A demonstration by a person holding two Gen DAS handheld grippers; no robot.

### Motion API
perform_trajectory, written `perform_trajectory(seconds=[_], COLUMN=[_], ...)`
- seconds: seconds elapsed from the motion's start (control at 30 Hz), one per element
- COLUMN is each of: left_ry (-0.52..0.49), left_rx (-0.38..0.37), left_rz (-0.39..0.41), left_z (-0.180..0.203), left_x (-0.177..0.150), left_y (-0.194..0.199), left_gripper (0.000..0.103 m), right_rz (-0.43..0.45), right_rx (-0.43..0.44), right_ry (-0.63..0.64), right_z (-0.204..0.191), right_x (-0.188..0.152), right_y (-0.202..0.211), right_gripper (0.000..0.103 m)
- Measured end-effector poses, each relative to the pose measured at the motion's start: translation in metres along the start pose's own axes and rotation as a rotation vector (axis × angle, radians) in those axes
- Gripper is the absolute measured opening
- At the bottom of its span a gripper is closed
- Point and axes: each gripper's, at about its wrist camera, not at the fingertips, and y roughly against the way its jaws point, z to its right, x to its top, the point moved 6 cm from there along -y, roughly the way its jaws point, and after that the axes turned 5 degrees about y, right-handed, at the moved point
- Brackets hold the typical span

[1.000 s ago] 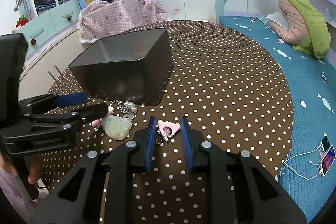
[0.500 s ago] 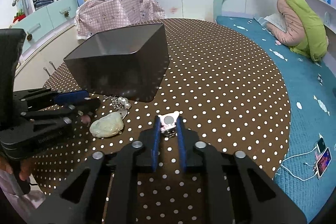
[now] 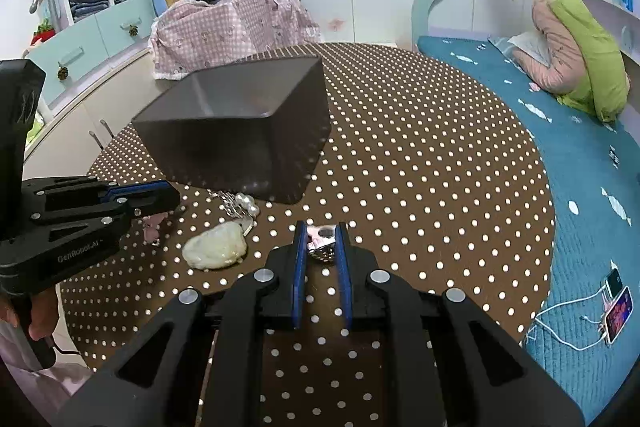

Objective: Organize jewelry
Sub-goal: 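Carry both charms over the grey box and open both tools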

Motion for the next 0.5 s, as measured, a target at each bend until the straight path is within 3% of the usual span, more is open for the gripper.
perform_trajectory(seconds=[0.5], left_ry=[-0.003], left_rx=[-0.058], left_rz=[0.166], left_z=[-0.003], left_x=[0.037], left_y=[0.054], left_gripper=[0.007], right_rz=[0.139], right_rx=[0.052], right_ry=[0.053], right_z=[-0.015], right_x=[0.053], right_y=[0.036], right_gripper=[0.013])
